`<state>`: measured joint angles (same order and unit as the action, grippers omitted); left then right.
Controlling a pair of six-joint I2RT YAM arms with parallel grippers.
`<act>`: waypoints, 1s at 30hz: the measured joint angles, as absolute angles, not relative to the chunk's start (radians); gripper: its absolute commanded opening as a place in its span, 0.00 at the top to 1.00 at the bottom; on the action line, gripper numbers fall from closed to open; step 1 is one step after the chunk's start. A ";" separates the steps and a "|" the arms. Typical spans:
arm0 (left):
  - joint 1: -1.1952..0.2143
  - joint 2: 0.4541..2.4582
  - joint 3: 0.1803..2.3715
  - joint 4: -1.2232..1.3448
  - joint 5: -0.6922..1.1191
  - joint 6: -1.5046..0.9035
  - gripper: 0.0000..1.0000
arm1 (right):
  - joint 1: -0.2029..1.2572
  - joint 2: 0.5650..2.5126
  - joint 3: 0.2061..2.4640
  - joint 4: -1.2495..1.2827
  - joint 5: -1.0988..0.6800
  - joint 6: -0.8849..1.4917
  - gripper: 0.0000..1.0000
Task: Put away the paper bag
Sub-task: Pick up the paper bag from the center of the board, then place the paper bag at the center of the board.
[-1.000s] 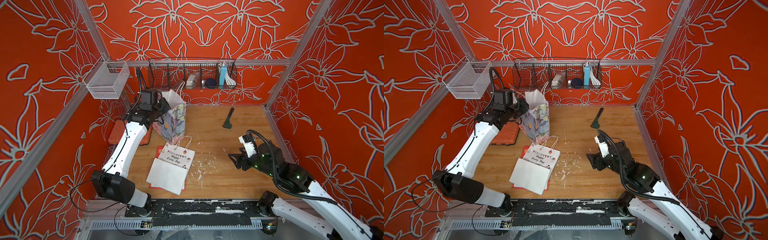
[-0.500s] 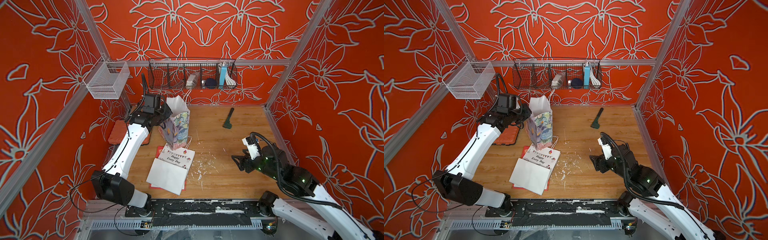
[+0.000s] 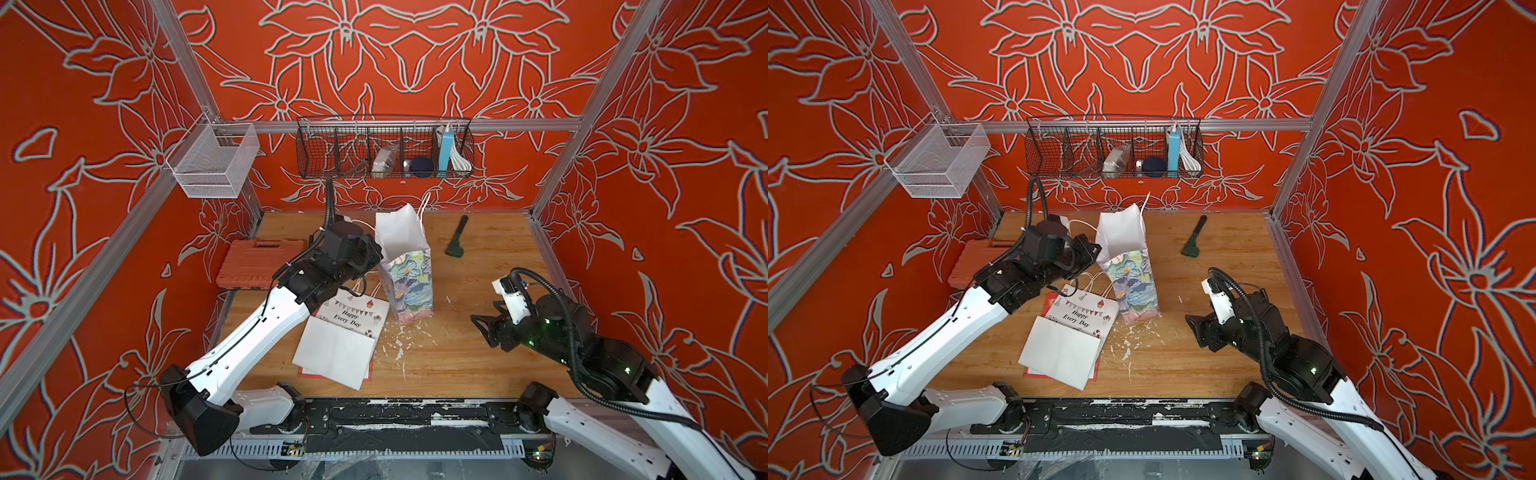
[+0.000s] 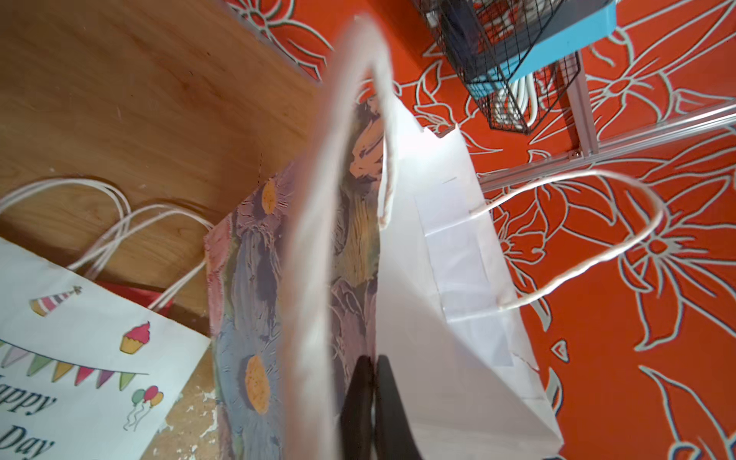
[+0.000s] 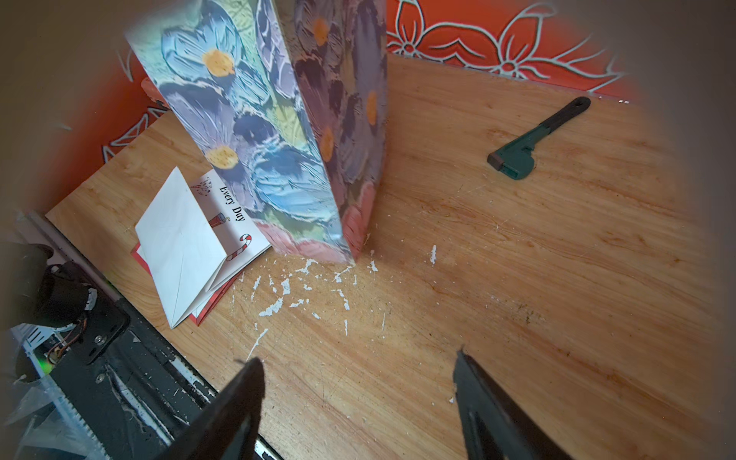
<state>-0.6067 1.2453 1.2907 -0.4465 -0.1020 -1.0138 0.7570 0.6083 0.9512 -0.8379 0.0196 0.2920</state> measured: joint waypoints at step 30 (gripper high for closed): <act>-0.918 1.320 1.209 -0.306 -0.428 -1.061 0.05 | 0.757 0.742 0.694 -0.450 0.090 0.220 0.17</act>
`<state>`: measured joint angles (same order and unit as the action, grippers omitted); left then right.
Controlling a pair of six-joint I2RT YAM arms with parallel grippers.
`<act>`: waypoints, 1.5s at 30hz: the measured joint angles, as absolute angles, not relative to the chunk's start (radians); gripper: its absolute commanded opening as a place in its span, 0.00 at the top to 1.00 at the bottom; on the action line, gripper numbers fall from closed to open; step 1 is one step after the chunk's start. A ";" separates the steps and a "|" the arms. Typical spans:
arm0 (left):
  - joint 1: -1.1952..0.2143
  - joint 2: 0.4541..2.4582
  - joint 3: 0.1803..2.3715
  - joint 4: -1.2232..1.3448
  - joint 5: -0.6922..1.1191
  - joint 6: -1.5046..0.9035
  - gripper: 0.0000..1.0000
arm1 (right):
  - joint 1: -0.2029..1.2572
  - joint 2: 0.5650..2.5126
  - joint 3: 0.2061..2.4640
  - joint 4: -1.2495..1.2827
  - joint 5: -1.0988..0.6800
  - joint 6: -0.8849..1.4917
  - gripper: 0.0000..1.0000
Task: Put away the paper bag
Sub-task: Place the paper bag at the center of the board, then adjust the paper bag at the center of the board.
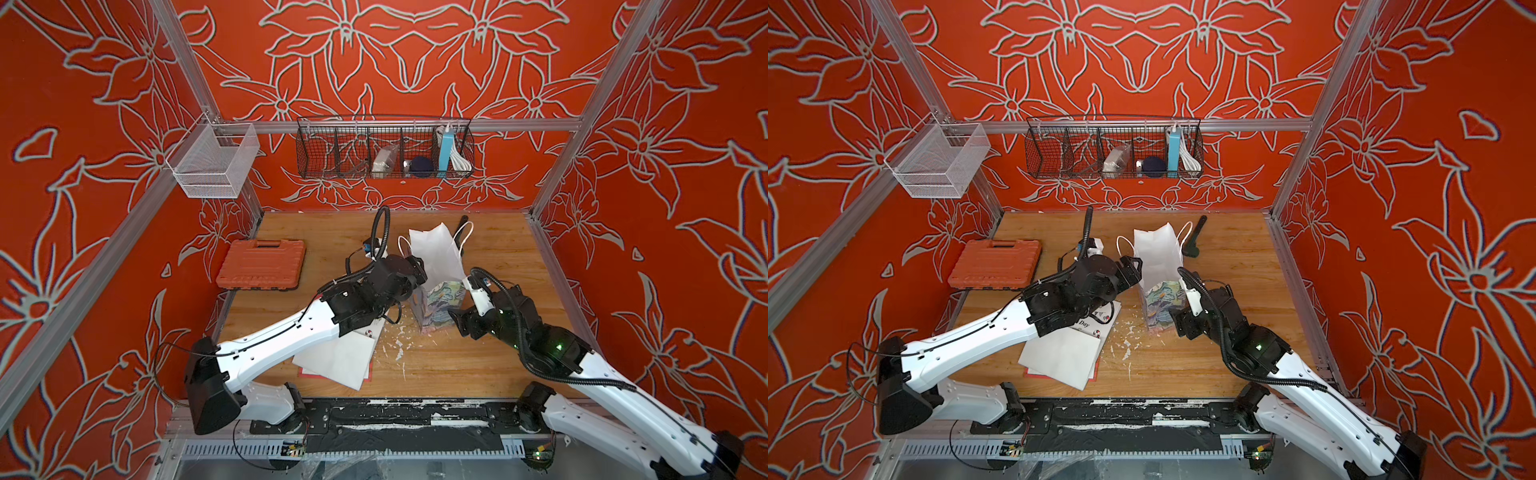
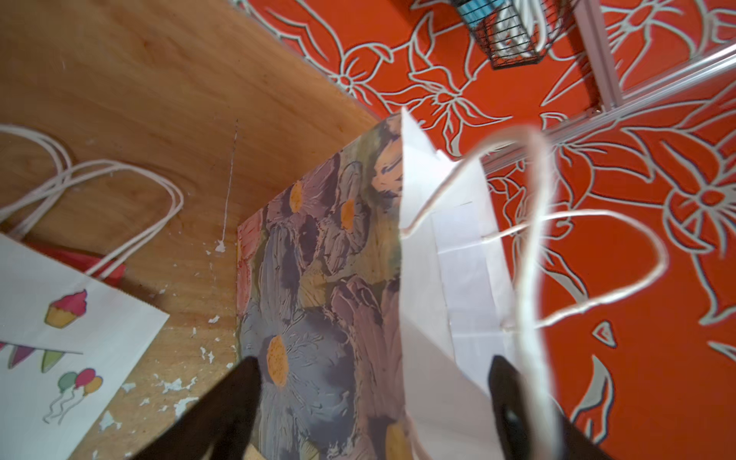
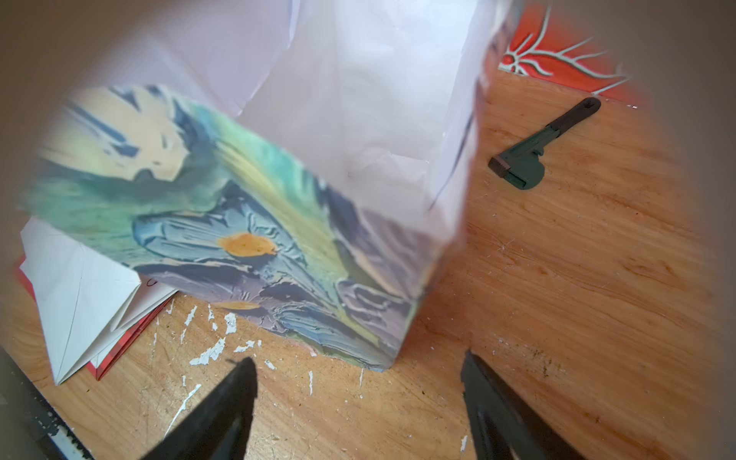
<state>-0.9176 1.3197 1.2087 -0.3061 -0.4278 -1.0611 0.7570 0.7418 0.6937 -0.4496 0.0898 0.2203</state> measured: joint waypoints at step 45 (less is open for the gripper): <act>-0.740 1.206 1.124 -0.280 0.039 -0.733 0.14 | 0.633 0.821 0.832 -0.485 -0.439 0.066 0.09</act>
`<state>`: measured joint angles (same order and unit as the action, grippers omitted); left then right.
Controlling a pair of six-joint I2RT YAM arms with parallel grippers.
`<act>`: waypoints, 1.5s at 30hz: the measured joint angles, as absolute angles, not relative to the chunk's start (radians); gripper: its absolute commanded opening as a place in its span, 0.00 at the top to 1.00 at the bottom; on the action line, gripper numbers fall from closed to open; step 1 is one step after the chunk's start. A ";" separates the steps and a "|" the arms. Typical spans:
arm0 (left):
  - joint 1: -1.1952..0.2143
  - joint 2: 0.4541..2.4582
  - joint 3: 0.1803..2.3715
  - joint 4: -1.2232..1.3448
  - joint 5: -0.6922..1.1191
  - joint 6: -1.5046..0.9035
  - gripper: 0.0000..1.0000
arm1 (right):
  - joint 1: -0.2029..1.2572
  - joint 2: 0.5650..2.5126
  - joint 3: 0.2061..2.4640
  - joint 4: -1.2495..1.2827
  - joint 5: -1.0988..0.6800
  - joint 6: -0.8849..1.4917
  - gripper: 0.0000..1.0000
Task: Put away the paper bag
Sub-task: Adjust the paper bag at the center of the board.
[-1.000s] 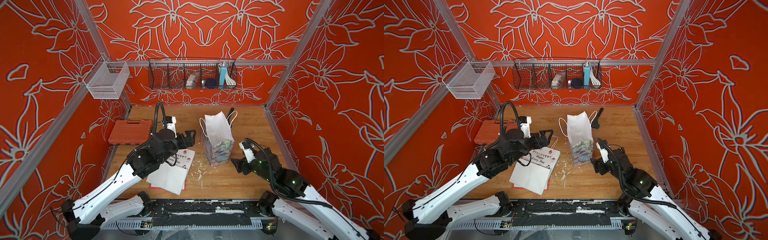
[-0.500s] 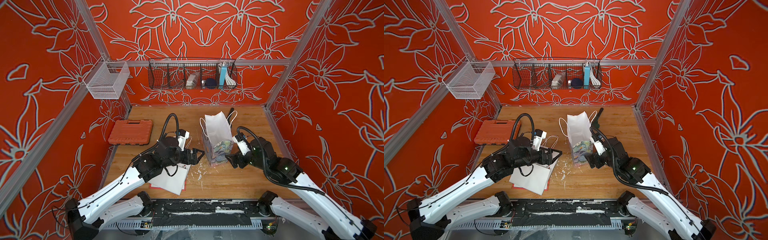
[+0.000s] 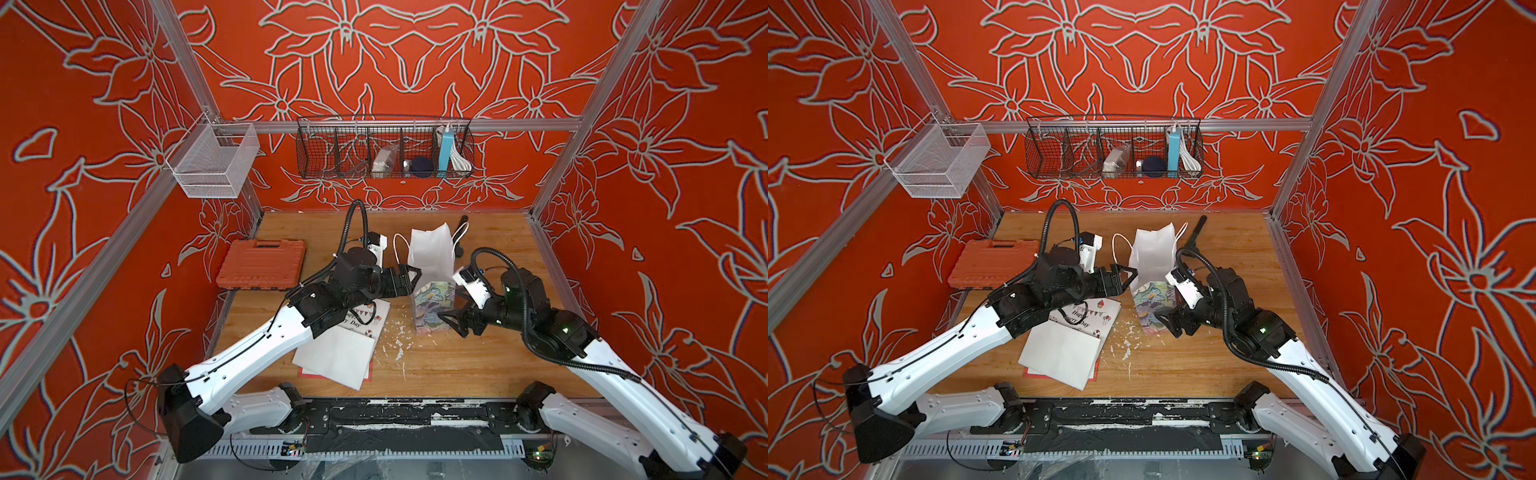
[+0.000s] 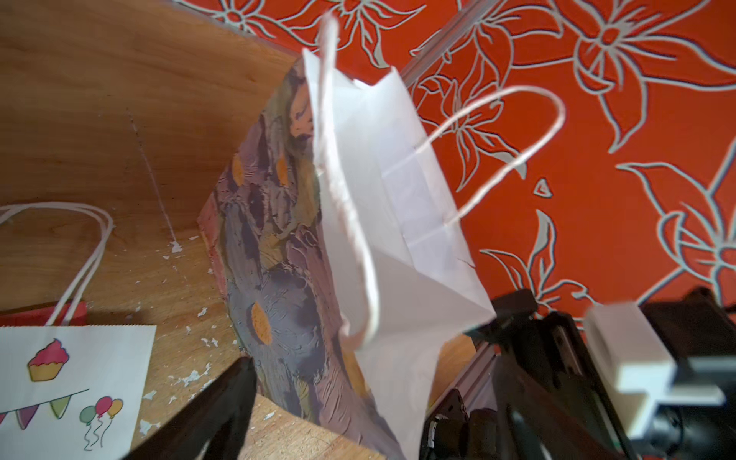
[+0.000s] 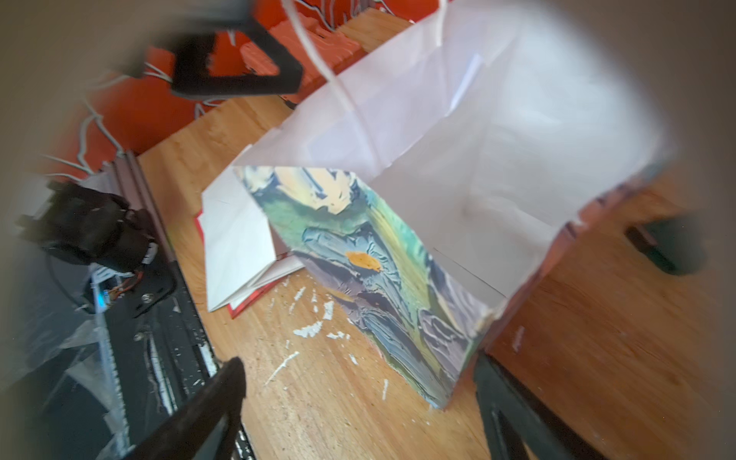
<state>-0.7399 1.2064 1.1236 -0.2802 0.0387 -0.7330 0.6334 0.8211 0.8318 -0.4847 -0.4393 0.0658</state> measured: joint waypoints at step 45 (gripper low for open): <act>-0.616 1.647 1.683 -0.797 0.524 0.138 1.00 | 0.633 0.468 0.913 -0.816 0.008 -0.095 0.07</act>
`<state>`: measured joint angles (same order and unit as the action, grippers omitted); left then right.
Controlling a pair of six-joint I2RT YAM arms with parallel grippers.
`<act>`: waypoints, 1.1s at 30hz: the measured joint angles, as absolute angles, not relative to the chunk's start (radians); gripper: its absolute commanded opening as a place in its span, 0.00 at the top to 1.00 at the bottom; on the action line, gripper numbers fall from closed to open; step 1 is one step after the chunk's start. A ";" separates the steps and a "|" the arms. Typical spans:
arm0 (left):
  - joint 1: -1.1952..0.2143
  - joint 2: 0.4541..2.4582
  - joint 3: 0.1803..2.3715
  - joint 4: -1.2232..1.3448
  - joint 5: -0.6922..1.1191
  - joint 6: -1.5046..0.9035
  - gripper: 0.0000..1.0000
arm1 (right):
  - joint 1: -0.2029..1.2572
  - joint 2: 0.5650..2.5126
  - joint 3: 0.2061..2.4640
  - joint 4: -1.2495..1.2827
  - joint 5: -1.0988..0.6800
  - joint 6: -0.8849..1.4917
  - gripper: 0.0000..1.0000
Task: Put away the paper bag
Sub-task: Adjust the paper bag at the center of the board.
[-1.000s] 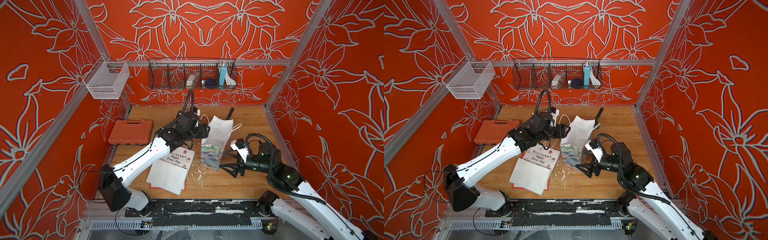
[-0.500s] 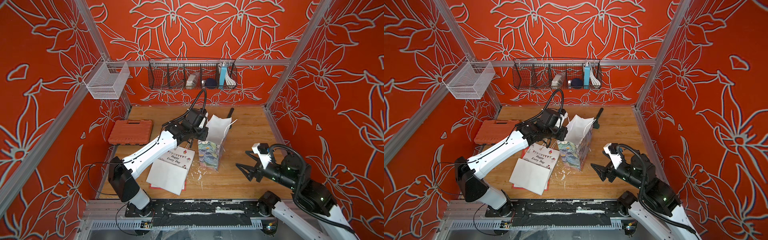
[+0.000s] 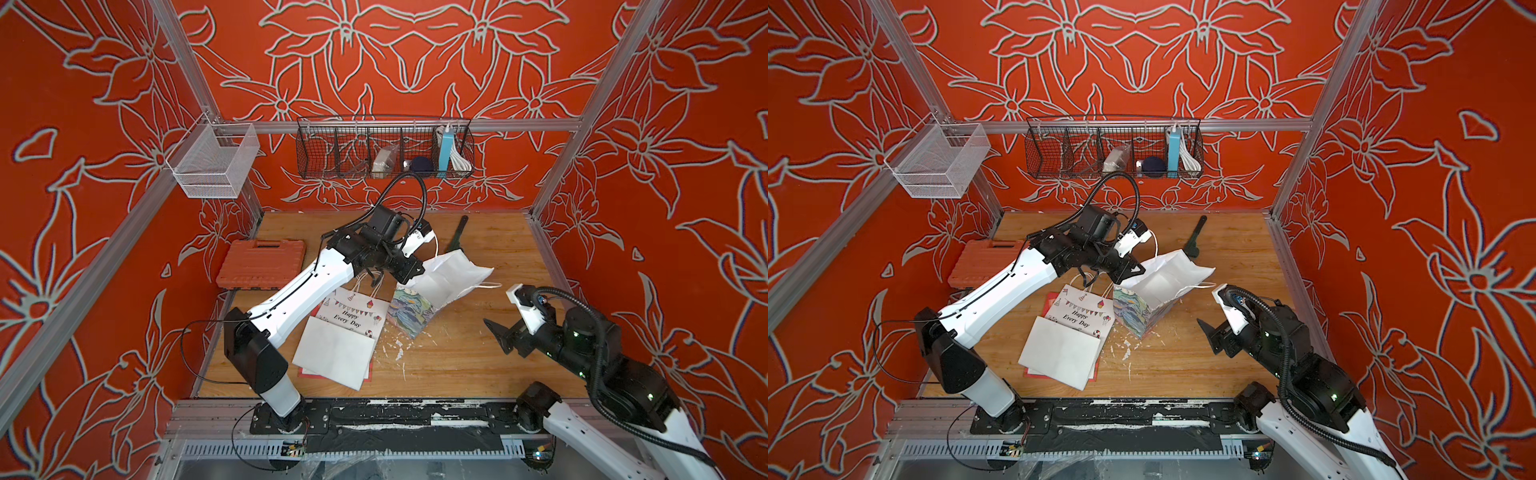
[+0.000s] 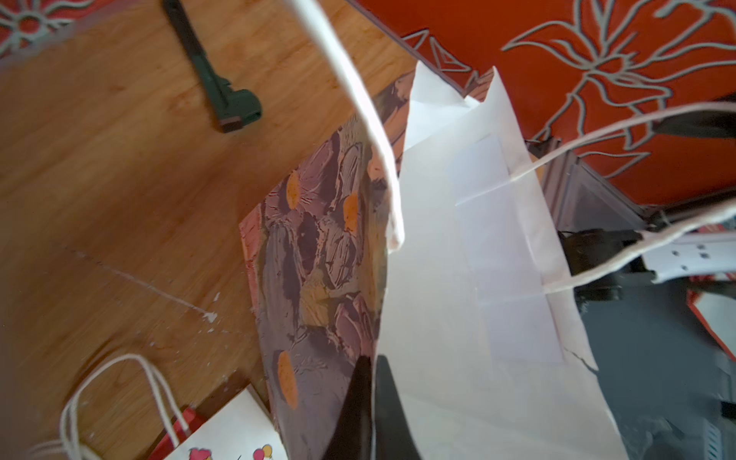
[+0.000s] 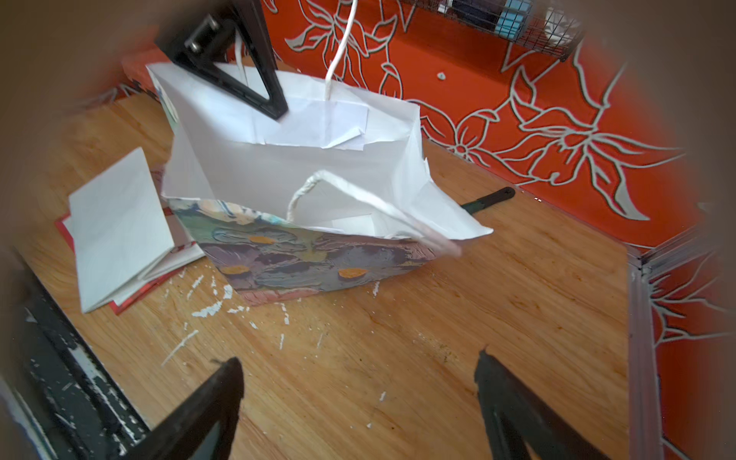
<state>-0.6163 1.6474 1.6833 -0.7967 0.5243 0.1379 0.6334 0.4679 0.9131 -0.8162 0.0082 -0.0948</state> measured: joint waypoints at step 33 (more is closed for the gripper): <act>-0.485 1.255 1.430 -0.790 0.611 0.260 0.01 | 0.633 0.520 0.692 -0.628 -0.419 -0.403 0.16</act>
<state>-0.4847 1.2549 1.4300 -0.7898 0.6109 0.2604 0.6334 0.5198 0.6918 -0.6281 -0.4187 -0.4030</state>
